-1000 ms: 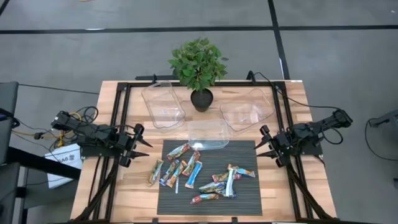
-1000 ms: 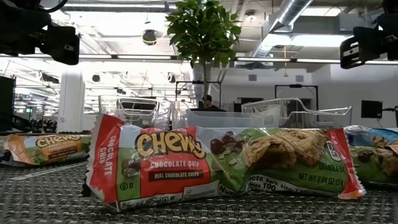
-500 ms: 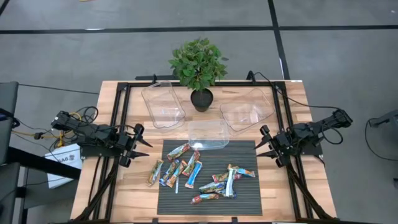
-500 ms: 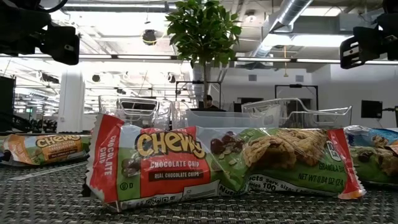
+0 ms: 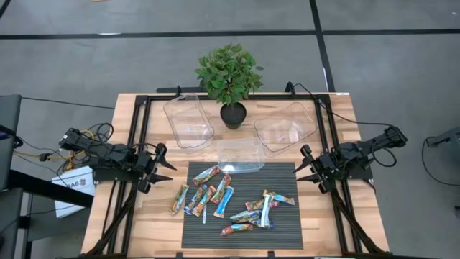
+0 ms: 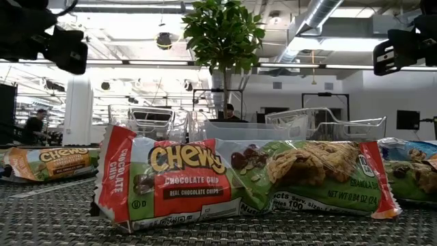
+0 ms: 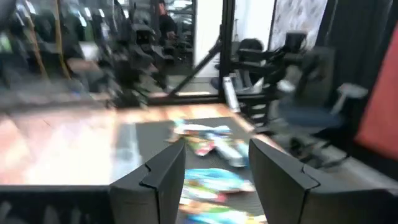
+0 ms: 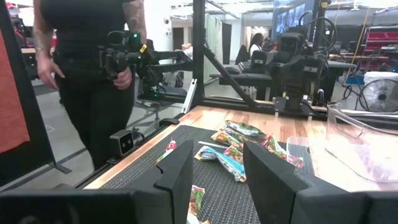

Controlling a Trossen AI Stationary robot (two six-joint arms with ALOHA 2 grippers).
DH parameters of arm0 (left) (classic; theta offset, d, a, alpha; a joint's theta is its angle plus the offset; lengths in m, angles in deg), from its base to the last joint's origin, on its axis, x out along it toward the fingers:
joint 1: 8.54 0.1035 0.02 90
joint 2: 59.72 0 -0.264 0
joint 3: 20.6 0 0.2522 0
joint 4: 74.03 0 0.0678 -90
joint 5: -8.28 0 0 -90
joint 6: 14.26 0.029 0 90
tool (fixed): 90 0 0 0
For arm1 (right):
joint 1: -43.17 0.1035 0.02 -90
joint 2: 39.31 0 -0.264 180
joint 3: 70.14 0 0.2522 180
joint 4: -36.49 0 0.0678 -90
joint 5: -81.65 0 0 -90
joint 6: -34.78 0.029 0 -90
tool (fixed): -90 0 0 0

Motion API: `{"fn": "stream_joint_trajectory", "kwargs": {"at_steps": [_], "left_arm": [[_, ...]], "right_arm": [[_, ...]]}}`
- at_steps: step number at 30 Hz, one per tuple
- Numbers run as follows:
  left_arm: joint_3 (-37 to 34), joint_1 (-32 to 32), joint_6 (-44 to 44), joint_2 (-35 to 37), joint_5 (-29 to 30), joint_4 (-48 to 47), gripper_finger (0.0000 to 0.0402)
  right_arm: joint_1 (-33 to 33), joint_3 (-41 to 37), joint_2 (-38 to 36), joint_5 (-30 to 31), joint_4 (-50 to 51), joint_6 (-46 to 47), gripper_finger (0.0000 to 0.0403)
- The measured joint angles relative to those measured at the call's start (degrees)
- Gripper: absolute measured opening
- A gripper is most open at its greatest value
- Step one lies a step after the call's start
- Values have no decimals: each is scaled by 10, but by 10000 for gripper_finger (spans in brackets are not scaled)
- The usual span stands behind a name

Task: Pick and place Granola Bars by type
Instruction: Put the red granola bar into the left transparent bin

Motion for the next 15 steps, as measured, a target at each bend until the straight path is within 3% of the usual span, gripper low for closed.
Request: {"fn": "stream_joint_trajectory", "kwargs": {"at_steps": [3,10,15], "left_arm": [[0,0,-149,0,-31,7,169],[0,0,-373,0,34,4,169],[0,0,-411,0,54,7,169]], "right_arm": [[0,0,0,0,0,0,134],[0,0,0,0,0,0,133],[0,0,0,0,0,0,134]]}}
